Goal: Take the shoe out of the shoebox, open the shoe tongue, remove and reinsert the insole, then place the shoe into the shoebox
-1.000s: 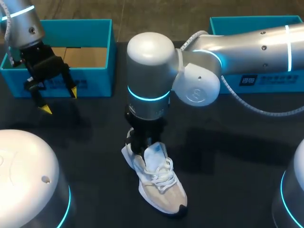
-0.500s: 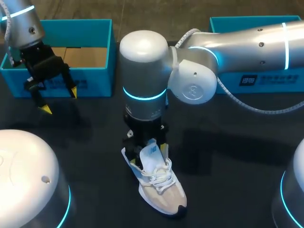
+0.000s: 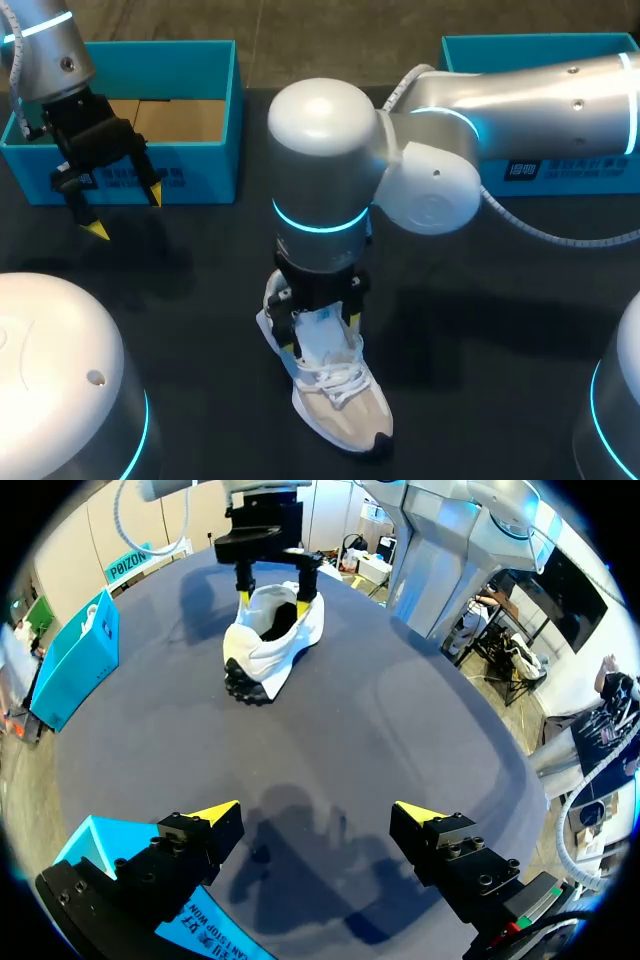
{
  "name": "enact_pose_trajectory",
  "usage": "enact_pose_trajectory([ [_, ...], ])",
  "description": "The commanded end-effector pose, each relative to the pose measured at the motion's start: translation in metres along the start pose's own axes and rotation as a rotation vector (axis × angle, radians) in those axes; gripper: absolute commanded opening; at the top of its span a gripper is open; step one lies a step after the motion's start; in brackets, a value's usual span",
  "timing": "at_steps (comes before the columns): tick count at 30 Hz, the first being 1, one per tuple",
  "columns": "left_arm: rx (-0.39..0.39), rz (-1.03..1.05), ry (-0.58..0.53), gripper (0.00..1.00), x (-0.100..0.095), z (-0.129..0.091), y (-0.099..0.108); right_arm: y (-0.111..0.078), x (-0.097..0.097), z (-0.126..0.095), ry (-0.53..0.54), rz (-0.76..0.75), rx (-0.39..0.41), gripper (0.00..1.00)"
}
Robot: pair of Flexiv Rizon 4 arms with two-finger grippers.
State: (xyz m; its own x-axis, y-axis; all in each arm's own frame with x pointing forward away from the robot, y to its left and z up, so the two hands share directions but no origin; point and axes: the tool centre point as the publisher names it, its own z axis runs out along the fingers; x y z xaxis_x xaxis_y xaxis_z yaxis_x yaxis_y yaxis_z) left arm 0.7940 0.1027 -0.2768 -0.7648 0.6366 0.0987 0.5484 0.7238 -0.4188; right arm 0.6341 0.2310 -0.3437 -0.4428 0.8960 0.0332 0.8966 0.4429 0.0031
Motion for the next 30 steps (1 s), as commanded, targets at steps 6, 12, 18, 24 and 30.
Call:
enact_pose_trajectory([
  [6,-0.002,0.000,0.000,1.00,0.001,0.000,0.000,-0.012,0.000,-0.019,-0.025,0.017,-0.044,1.00],
  [12,-0.002,0.000,0.000,1.00,0.001,0.000,0.000,-0.028,0.003,-0.042,-0.014,0.027,-0.095,1.00],
  [18,-0.002,0.000,0.000,1.00,0.001,0.000,0.000,-0.048,-0.001,-0.058,0.044,0.025,-0.156,1.00],
  [24,-0.002,0.000,0.000,1.00,0.001,0.000,0.000,-0.040,-0.004,-0.050,0.020,-0.008,-0.170,0.47],
  [30,-0.002,0.000,0.000,1.00,0.001,0.000,0.000,-0.026,-0.006,-0.042,0.035,-0.041,-0.184,0.38],
])
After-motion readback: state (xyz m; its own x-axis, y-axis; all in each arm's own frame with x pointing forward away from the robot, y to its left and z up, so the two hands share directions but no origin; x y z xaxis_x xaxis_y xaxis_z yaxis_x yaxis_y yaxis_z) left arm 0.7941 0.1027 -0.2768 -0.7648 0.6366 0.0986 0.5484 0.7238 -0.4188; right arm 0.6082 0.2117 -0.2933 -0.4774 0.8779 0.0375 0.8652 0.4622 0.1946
